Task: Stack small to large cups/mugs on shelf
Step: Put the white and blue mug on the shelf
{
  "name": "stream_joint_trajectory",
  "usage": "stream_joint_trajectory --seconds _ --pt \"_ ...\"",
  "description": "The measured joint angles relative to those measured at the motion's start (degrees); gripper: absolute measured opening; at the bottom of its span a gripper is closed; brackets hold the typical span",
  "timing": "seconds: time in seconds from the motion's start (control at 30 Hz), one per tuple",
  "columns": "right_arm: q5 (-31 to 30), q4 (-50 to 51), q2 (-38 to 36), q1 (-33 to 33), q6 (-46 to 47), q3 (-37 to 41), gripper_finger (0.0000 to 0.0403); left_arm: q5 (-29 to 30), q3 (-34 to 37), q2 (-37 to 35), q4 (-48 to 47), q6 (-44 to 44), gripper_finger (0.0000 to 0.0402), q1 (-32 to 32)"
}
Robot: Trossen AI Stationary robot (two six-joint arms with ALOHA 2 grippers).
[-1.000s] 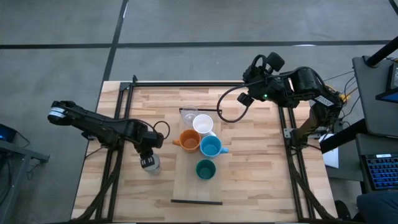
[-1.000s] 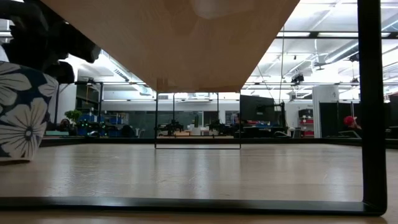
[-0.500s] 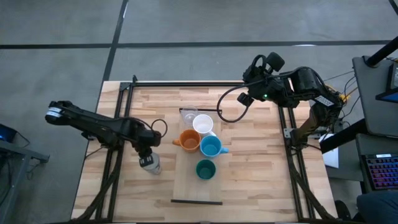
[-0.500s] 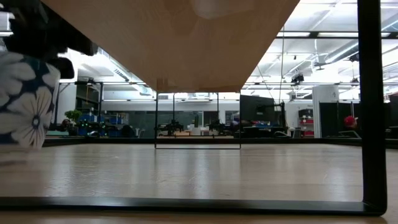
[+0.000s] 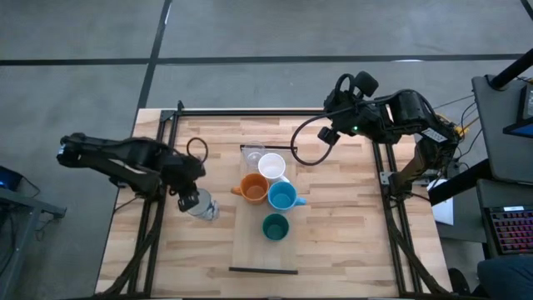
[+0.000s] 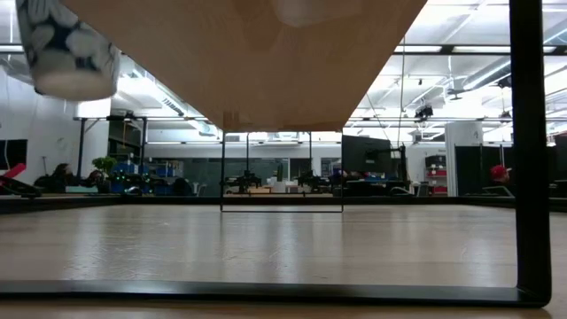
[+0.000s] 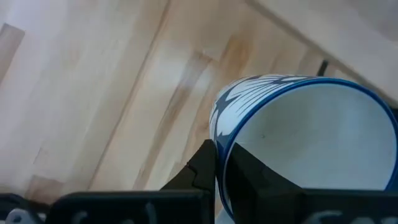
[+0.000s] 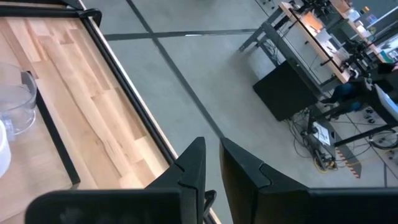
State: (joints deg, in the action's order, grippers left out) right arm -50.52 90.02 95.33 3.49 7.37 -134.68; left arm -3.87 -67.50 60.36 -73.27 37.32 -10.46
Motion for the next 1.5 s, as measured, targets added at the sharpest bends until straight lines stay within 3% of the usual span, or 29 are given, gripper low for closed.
stream_joint_trajectory --seconds 0.37,0.9,1.23,1.5 --pt "0.1 0.0 0.0 0.0 -0.6 0.0 0.004 -2.2 -18.9 9.4 -7.2 -2.0 0.0 -0.1" --pt "1.5 0.0 -0.7 0.0 -4.2 0.0 0.004 -4.6 -30.3 21.9 -8.8 -2.9 0.0 -4.5" --pt "1.6 0.0 -4.6 0.0 -1.6 0.0 0.004 2.5 -33.8 26.6 -7.5 2.7 0.0 -13.4" --pt "3.2 0.0 -6.2 0.0 -1.8 0.0 0.004 6.7 -38.2 30.5 -6.6 5.7 0.0 -14.2"
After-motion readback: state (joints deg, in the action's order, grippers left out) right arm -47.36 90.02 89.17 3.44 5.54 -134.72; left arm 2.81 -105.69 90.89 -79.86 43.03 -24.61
